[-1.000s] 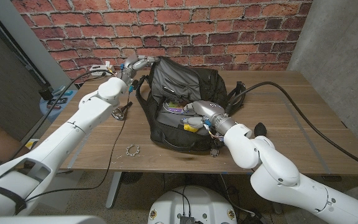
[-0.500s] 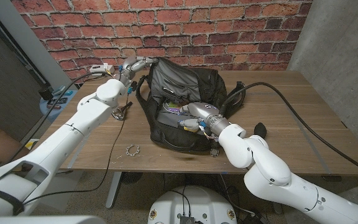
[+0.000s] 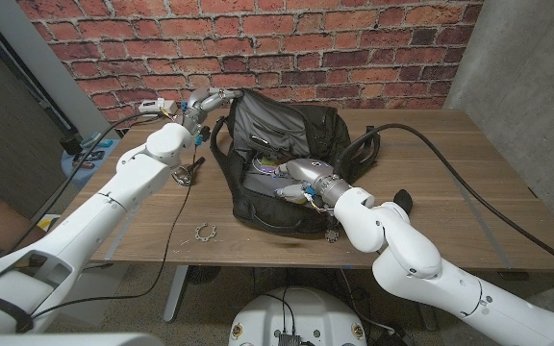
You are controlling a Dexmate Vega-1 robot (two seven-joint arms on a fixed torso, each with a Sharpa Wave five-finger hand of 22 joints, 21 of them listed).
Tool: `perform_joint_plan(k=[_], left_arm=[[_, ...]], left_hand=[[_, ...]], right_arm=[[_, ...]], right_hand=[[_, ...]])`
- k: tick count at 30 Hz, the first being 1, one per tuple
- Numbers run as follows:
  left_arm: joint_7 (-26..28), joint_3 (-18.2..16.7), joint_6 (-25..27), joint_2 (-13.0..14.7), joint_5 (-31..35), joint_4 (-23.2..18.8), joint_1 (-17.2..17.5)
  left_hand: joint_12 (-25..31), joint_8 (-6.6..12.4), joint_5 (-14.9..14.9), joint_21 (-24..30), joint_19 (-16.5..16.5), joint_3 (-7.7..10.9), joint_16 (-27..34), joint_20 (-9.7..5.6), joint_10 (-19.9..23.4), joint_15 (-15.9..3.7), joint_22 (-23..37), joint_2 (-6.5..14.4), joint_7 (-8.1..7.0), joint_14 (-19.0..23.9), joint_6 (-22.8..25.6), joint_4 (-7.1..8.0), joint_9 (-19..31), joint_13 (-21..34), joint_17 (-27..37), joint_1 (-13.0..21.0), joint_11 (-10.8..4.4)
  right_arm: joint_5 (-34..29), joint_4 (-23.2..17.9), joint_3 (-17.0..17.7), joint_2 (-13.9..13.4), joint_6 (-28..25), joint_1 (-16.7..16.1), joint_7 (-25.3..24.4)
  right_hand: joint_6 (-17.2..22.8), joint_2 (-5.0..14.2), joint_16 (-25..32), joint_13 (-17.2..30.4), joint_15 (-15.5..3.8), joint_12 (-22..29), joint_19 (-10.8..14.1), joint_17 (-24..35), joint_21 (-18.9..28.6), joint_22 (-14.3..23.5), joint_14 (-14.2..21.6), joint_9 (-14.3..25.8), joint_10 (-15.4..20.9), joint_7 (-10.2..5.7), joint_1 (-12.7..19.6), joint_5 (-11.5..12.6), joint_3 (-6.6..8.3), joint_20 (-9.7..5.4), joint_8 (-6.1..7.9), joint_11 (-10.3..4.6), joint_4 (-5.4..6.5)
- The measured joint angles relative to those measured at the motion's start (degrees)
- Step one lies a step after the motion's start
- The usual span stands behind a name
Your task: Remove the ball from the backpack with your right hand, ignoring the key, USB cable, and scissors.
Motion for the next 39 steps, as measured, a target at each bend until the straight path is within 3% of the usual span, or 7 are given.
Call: perform_joint_plan(k=[21,39], left_arm=[[-0.3,0.1,-0.1,0.1,0.0,0.8,-0.6],[-0.4,0.2,0.0,0.2,0.2,1.0,-0.9]], left_hand=[[-0.2,0.0,0.2,0.0,0.0,-0.23,0.0,0.0,0.0,-0.01,0.0,0.0,-0.01,0.0,0.0,-0.25,0.0,0.1,0.3,0.0,0.0],[-0.4,-0.39,0.2,0.0,0.0,-0.39,-0.2,-0.01,0.0,-0.01,0.0,0.0,-0.01,0.0,0.0,-0.09,0.0,0.3,0.3,0.0,0.0]], right_arm=[[1.3,1.9,2.5,-1.7,5.2,0.8,3.7],[2.5,5.0,4.3,-3.2,8.8,0.4,3.0]], right_hand=[[-2.0,-1.39,-0.5,0.2,0.25,-0.6,-1.0,0.5,-0.5,0.0,-2.0,0.0,-1.8,0.62,1.4,-0.3,-0.95,0.2,-0.27,0.09,0.32],[-2.3,-1.62,-0.5,0.2,0.05,-0.6,-1.2,0.8,-0.6,0.2,-2.2,0.0,-2.0,0.34,1.6,-0.3,-1.5,0.0,-0.27,0.24,0.55]])
